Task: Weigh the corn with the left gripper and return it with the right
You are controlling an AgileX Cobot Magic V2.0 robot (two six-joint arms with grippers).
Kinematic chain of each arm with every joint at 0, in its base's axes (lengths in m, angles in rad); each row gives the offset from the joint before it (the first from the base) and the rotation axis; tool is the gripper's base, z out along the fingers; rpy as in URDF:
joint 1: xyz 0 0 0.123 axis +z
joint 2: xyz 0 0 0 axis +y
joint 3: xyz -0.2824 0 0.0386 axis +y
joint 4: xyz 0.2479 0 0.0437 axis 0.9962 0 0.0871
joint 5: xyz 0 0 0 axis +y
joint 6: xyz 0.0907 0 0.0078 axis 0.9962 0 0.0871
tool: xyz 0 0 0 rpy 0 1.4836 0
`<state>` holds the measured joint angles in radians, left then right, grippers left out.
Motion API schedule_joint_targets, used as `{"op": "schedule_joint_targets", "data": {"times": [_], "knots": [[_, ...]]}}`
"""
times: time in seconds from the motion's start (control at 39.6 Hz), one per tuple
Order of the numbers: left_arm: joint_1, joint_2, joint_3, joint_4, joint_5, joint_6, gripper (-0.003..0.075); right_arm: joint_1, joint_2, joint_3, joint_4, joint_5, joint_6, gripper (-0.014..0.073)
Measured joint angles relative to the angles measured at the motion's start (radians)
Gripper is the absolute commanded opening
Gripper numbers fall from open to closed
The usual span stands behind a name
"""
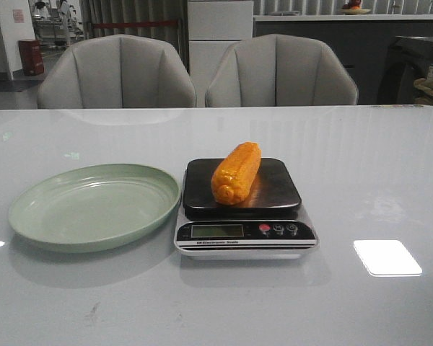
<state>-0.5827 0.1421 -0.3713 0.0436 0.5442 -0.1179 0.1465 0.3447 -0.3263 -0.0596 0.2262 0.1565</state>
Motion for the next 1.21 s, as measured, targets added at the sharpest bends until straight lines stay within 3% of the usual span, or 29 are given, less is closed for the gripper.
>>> {"op": "schedule_joint_targets", "data": {"times": [0.38,0.45,0.68,0.96,1.21], "knots": [[0.000,0.000,0.000,0.000,0.000,0.002,0.0113,0.004,0.104,-0.024,0.029,0.067,0.002,0.0187],[0.000,0.000,0.000,0.000,0.000,0.002,0.0113,0.027,0.123,-0.029,0.031,0.067,0.002,0.0257],[0.000,0.000,0.000,0.000,0.000,0.002,0.0113,0.170,0.263,-0.109,0.034,0.078,0.002,0.0619],[0.000,0.000,0.000,0.000,0.000,0.002,0.0113,0.319,0.546,-0.307,0.060,0.137,0.002,0.0596],[0.000,0.000,0.000,0.000,0.000,0.002,0.0113,0.339,0.864,-0.585,0.097,0.321,0.038,0.0595]]}}
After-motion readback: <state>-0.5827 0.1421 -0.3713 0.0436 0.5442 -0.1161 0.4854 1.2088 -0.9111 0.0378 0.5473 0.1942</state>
